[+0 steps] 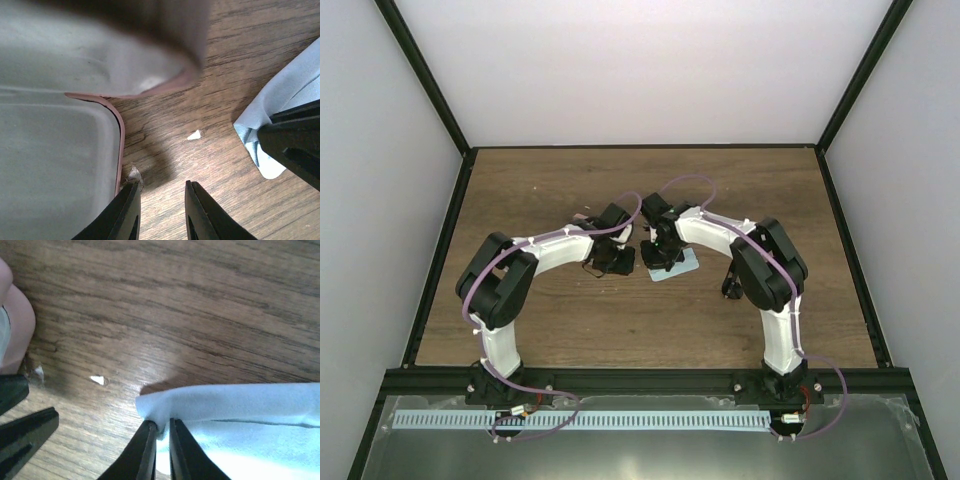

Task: Organize the sunglasses
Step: Adjust the glasses cleaning cloth at the center of the board.

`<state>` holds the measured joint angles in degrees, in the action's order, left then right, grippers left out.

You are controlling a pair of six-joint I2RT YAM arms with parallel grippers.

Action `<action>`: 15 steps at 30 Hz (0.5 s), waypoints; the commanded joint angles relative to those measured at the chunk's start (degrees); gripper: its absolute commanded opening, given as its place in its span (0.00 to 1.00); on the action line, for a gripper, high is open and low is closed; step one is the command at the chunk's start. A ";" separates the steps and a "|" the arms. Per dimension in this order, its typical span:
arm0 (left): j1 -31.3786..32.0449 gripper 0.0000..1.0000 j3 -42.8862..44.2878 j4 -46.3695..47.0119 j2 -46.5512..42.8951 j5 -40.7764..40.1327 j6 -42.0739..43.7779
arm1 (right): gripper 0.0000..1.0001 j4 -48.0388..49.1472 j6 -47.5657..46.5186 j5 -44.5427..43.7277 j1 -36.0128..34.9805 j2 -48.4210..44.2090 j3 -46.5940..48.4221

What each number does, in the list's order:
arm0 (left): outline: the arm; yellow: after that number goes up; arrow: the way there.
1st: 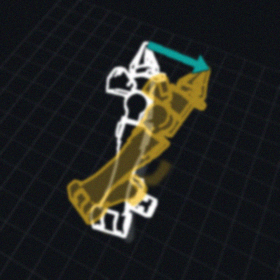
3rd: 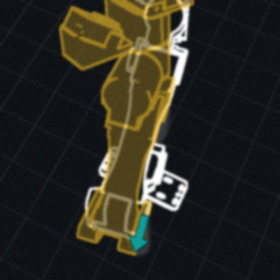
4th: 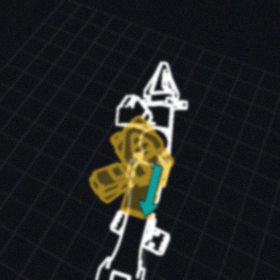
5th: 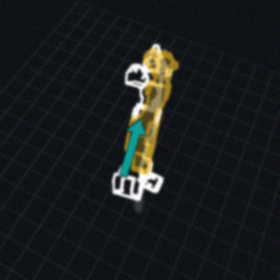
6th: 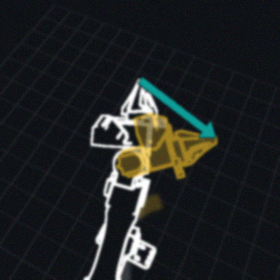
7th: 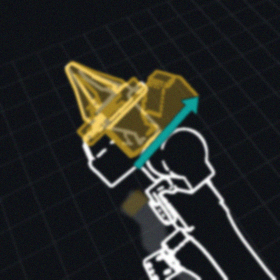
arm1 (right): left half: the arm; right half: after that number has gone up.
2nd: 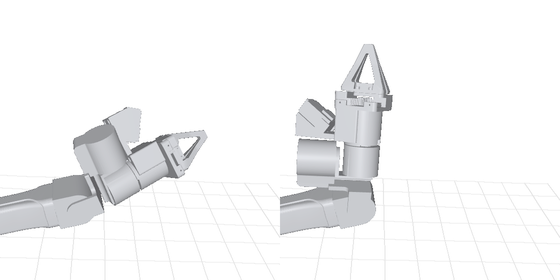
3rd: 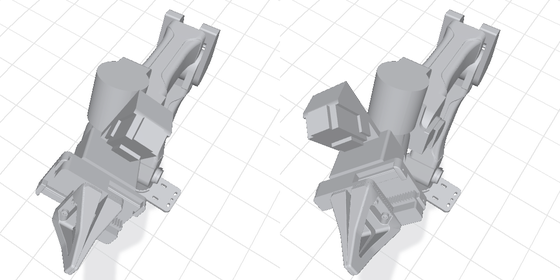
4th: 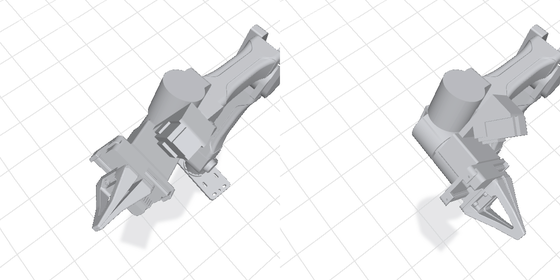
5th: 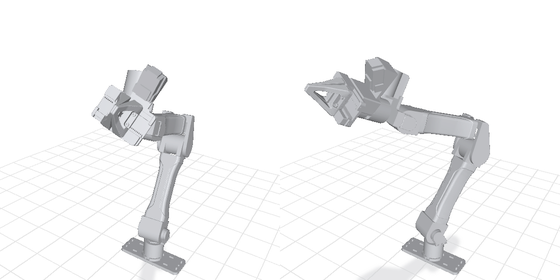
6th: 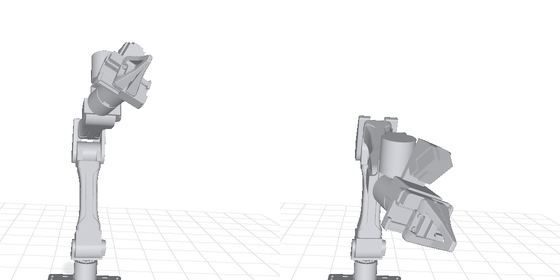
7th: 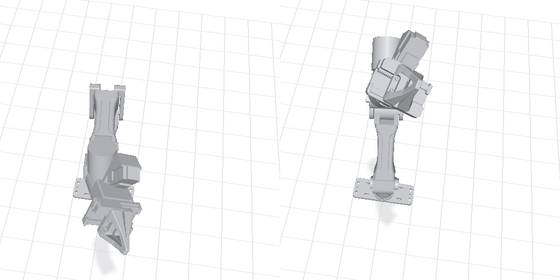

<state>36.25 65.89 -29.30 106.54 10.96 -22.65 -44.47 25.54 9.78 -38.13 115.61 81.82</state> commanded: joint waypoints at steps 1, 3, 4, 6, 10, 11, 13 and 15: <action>-0.39 0.28 -1.08 0.10 -1.03 0.75 0.37 | 0.12 0.42 1.41 -0.47 -0.81 -2.59 -0.79; -0.39 0.28 -1.26 0.13 -1.13 0.74 0.57 | 0.12 0.43 1.61 -0.75 -0.81 -2.71 -0.82; -0.39 0.28 -1.33 0.05 -1.11 0.81 0.73 | 0.12 0.47 1.73 -0.95 -0.83 -2.68 -0.82; -0.43 0.28 -1.38 0.00 -1.16 0.82 1.06 | 0.12 0.35 1.88 -1.07 -0.81 -2.78 -0.64; -0.39 0.28 -1.20 -0.20 -1.24 0.73 1.61 | 0.11 0.35 2.39 -1.36 -0.81 -2.98 -0.75; -0.39 0.28 -1.12 -0.22 -1.23 0.73 1.66 | 0.12 0.41 2.55 -1.53 -0.81 -3.08 -0.67; -0.39 0.28 -1.14 -0.21 -1.25 0.77 1.86 | 0.11 0.55 2.91 -2.12 -0.85 -3.41 -0.56; -0.35 0.28 -1.20 -0.16 -1.24 0.88 1.99 | 0.12 0.61 3.22 -2.53 -0.81 -3.96 -0.49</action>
<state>36.23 65.49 -28.62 106.54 11.07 -21.74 -44.31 27.38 8.86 -38.20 114.74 81.14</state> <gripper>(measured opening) 0.280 0.115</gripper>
